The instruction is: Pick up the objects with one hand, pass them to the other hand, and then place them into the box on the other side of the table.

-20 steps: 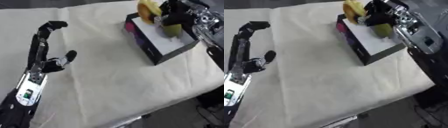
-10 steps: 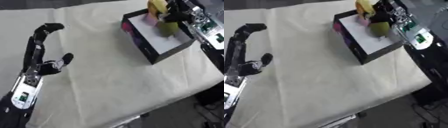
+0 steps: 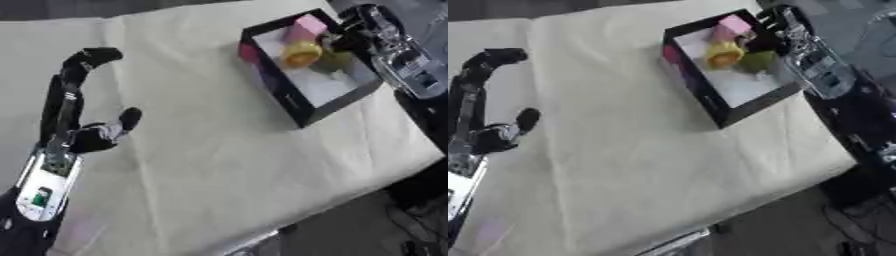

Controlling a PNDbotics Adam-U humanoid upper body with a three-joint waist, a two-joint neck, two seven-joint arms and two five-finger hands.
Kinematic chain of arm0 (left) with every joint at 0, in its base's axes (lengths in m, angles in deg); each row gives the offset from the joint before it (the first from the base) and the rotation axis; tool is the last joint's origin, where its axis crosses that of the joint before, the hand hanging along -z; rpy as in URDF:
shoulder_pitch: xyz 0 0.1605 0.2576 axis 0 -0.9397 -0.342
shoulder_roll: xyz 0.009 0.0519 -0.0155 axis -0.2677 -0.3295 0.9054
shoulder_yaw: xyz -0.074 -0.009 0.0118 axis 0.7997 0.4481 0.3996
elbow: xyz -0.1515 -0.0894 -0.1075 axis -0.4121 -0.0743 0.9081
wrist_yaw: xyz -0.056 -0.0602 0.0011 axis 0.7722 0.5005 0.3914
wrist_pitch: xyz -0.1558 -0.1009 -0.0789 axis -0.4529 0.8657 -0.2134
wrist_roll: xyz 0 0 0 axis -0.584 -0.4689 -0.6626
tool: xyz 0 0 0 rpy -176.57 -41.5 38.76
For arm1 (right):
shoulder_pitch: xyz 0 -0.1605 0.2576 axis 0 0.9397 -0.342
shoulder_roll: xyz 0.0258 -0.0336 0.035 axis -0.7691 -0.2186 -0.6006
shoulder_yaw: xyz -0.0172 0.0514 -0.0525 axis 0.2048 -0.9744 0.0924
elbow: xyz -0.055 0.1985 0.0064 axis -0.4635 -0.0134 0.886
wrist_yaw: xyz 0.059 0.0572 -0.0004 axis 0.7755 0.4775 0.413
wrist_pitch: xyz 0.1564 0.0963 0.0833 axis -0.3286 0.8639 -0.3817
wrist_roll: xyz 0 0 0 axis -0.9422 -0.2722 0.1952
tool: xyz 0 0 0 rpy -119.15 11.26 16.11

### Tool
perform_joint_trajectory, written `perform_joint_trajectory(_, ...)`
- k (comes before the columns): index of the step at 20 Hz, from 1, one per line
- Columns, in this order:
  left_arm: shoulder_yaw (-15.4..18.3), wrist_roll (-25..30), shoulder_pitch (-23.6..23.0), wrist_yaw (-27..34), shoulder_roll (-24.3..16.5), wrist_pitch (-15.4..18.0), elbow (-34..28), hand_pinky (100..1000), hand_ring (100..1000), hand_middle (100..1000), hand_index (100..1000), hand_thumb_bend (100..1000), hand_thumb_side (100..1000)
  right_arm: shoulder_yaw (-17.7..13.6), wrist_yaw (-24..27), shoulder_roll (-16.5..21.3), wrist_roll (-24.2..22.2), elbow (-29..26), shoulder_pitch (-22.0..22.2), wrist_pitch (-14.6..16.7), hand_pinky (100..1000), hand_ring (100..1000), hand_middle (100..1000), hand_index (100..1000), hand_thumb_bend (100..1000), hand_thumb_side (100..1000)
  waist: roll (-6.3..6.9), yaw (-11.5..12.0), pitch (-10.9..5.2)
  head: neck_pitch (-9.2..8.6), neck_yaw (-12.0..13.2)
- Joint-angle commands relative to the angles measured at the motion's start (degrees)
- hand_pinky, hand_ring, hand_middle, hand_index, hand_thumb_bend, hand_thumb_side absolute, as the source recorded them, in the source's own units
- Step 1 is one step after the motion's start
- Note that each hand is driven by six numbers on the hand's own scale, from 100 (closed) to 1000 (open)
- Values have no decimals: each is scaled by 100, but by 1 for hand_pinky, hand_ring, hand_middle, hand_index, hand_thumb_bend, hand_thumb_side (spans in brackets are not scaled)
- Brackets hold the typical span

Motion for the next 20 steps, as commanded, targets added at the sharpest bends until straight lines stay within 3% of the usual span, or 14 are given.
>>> perform_joint_trajectory(1, -19, 15, 78, 13, 19, 5, -79, 772, 784, 684, 820, 561, 730, -106, -230, 127, -20, -41, -78, 17, 735, 867, 821, 910, 615, 156, 69, -15, -192, -13, -23)
perform_joint_trajectory(9, -19, 12, 70, 23, 21, 0, -76, 771, 783, 684, 820, 559, 725, -159, -176, 112, 215, -240, -68, 2, 726, 869, 824, 913, 589, 136, 64, -14, -201, -13, -2)
perform_joint_trajectory(11, -10, 8, 66, 22, 10, -4, -81, 771, 782, 684, 820, 536, 715, -226, -21, 96, 375, -375, -57, 14, 721, 873, 832, 917, 454, 166, 64, -13, -206, -13, 30)
perform_joint_trajectory(12, 0, 1, 61, 22, -1, -12, -86, 771, 782, 684, 819, 493, 713, -272, 111, 94, 508, -490, -42, 32, 722, 878, 837, 914, 309, 295, 63, -14, -208, -13, 46)
perform_joint_trajectory(13, 16, -11, 53, 22, -18, -27, -91, 771, 783, 684, 819, 495, 701, -328, 257, 103, 669, -654, -22, 63, 722, 881, 840, 914, 210, 257, 62, -15, -209, -13, 67)
perform_joint_trajectory(14, 34, -23, 47, 23, -35, -45, -98, 772, 783, 684, 820, 469, 696, -373, 407, 121, 823, -839, 5, 96, 719, 885, 847, 918, 100, 308, 61, -14, -211, -13, 90)
perform_joint_trajectory(17, 111, -87, 40, 64, -150, -132, -179, 775, 785, 687, 822, 364, 678, -556, 838, 259, 1165, -1592, 154, 267, 716, 887, 857, 928, 100, 366, 69, 1, -231, -13, 263)
perform_joint_trajectory(18, 140, -115, 34, 93, -209, -175, -225, 776, 785, 687, 824, 282, 673, -646, 1048, 304, 1224, -1855, 236, 377, 715, 888, 864, 932, 100, 372, 75, 5, -241, -13, 354)
perform_joint_trajectory(19, 188, -154, 25, 123, -293, -265, -274, 776, 786, 686, 825, 222, 673, -763, 1288, 367, 1260, -2142, 357, 529, 716, 890, 873, 937, 100, 333, 86, 12, -257, -13, 507)
perform_joint_trajectory(20, 211, -177, 17, 169, -349, -351, -321, 776, 786, 686, 825, 222, 673, -859, 1474, 420, 1278, -2356, 468, 629, 716, 890, 873, 937, 100, 333, 94, 17, -266, -13, 606)
